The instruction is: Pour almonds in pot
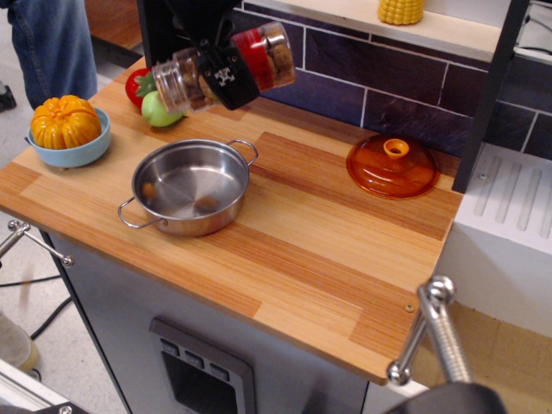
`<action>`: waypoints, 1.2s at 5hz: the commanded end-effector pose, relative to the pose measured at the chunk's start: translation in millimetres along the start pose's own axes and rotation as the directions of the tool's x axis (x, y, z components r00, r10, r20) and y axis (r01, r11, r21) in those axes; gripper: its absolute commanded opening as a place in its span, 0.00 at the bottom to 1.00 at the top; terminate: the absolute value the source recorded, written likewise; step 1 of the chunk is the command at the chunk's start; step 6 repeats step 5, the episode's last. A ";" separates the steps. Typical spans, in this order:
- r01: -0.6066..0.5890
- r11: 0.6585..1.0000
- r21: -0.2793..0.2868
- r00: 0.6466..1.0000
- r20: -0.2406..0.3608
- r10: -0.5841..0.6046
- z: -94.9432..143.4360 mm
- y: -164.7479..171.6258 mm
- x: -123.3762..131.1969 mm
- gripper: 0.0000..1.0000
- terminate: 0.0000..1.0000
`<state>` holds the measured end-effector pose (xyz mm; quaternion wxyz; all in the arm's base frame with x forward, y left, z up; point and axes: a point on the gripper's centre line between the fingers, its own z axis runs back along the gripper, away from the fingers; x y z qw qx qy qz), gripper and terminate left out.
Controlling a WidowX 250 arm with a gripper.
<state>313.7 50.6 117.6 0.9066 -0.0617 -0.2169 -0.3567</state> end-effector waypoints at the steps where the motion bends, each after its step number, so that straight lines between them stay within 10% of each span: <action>1: -0.046 0.986 0.158 0.998 0.059 0.037 5.1 -8.6 13.5 0.00 0.00; 4: -0.165 0.955 0.246 0.983 0.117 0.140 -1.9 -2.3 39.5 0.00 0.00; 5: -0.214 0.927 0.307 0.972 0.165 0.170 -2.1 2.9 44.3 0.00 1.00; 6: -0.214 0.927 0.307 0.972 0.165 0.170 -2.1 2.9 44.3 0.00 1.00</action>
